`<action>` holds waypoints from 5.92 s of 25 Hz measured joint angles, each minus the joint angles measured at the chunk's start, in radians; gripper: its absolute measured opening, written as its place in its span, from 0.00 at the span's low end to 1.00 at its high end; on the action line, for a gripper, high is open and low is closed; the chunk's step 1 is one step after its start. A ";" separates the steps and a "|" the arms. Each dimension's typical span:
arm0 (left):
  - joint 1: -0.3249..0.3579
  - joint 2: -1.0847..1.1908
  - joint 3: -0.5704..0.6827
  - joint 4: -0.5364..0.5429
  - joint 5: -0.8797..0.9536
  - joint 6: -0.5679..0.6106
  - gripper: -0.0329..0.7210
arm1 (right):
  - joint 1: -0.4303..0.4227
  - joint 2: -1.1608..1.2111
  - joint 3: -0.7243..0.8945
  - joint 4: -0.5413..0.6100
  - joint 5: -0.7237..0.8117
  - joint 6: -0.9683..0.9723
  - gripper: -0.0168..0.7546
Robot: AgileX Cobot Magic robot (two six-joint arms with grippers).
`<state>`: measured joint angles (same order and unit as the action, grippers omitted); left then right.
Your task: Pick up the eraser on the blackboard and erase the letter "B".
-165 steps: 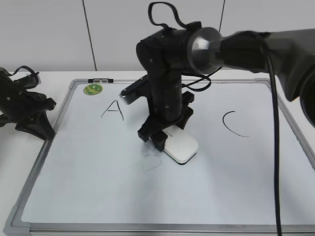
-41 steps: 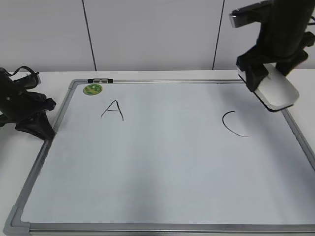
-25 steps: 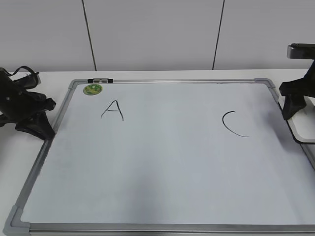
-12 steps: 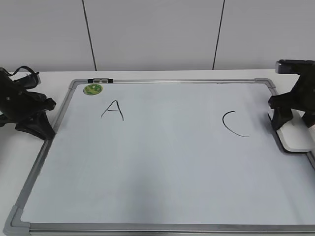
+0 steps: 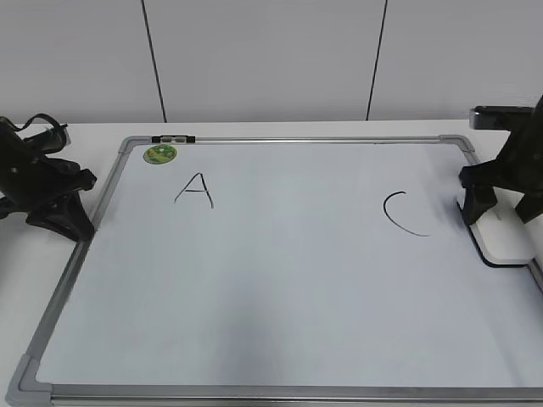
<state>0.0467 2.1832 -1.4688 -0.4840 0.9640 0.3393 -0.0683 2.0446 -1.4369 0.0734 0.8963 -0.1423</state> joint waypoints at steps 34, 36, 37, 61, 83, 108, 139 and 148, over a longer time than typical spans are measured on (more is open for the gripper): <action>-0.008 -0.322 -0.156 0.159 0.252 -0.169 0.59 | 0.000 -0.302 -0.233 0.097 0.330 -0.022 0.79; -0.017 -0.387 -0.156 0.166 0.258 -0.178 0.59 | 0.000 -0.352 -0.222 0.100 0.334 -0.022 0.79; -0.024 -0.423 -0.156 0.171 0.260 -0.179 0.58 | 0.000 -0.375 -0.216 0.102 0.334 -0.022 0.79; -0.125 -1.256 0.480 0.249 0.284 -0.251 0.58 | 0.000 -1.143 0.410 0.130 0.352 0.042 0.79; -0.125 -1.705 0.942 0.342 0.132 -0.259 0.56 | 0.024 -1.572 0.905 0.010 0.344 0.046 0.79; -0.125 -1.705 0.958 0.409 0.121 -0.289 0.59 | 0.024 -1.572 0.949 -0.016 0.234 0.086 0.78; -0.016 -2.077 0.958 0.409 0.129 -0.291 0.53 | 0.024 -1.998 0.949 -0.016 0.236 0.086 0.78; -0.014 -2.174 0.958 0.409 0.134 -0.291 0.49 | 0.024 -2.061 0.949 -0.019 0.241 0.086 0.78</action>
<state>0.0326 0.0096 -0.5106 -0.0751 1.0976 0.0481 -0.0445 -0.0161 -0.4883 0.0548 1.1373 -0.0565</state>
